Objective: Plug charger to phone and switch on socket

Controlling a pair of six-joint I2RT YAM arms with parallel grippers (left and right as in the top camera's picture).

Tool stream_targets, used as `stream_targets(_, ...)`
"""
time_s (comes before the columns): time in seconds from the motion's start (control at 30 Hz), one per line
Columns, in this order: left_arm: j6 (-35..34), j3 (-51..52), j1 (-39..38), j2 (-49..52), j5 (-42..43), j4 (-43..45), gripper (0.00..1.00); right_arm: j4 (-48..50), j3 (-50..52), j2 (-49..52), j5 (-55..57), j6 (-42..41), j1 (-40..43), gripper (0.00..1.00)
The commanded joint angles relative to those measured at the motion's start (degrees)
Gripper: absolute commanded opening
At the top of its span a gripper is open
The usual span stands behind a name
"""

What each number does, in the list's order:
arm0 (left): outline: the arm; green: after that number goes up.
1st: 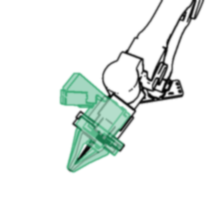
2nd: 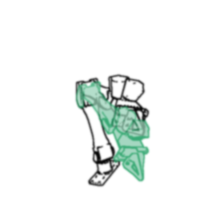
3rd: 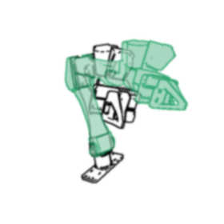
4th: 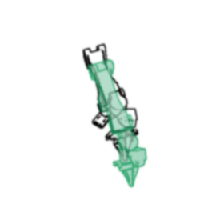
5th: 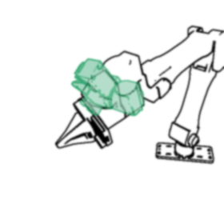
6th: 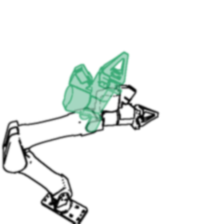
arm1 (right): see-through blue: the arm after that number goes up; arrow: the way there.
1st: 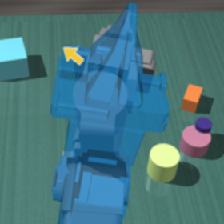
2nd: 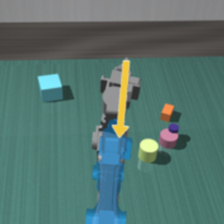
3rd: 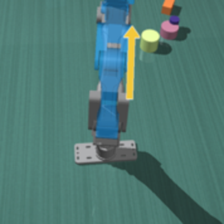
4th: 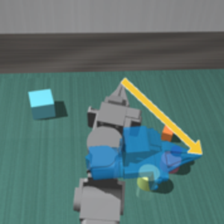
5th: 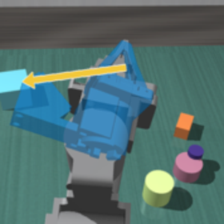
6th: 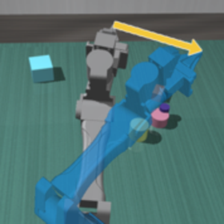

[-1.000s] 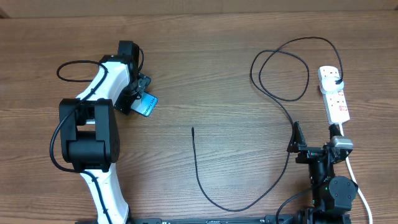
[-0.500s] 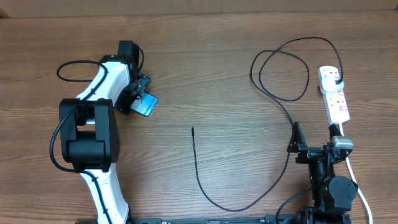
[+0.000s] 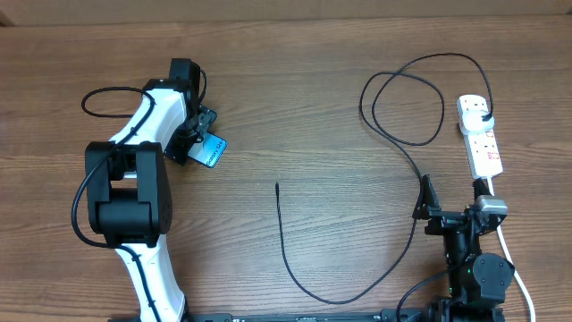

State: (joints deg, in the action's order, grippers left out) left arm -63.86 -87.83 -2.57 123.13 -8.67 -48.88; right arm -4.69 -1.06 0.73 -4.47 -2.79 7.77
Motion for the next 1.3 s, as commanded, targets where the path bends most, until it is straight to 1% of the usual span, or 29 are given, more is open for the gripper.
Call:
stream_targets(0.0,1.1,2.2,0.3,4.7,3.8,0.9,1.00,0.2,0.6,-0.6,0.4,0.0,-0.3,1.00)
stream_targets(0.03,1.1,2.2,0.3,4.7,3.8,0.9,0.99,0.2,0.6,-0.6,0.4,0.0,-0.3,1.00)
stream_targets(0.2,1.1,2.2,0.3,4.7,3.8,0.9,0.82,0.2,0.6,-0.6,0.4,0.0,-0.3,1.00)
stream_targets(0.3,1.1,2.2,0.3,4.7,3.8,0.9,0.76,0.2,0.6,-0.6,0.4,0.0,-0.3,1.00)
stream_targets(0.87,1.1,2.2,0.3,4.7,3.8,0.9,0.74,0.2,0.6,-0.6,0.4,0.0,-0.3,1.00)
stream_targets(0.97,1.1,2.2,0.3,4.7,3.9,0.9,0.71,0.2,0.6,-0.6,0.4,0.0,-0.3,1.00)
stream_targets(1.03,1.1,2.2,0.3,4.7,3.9,0.9,0.67,0.2,0.6,-0.6,0.4,0.0,-0.3,1.00)
stream_targets(1.23,1.1,2.2,0.3,4.7,3.9,0.9,0.66,0.2,0.6,-0.6,0.4,0.0,-0.3,1.00)
stream_targets(1.27,1.1,2.2,0.3,4.7,3.9,0.8,0.63,0.2,0.6,-0.6,0.4,0.0,-0.3,1.00)
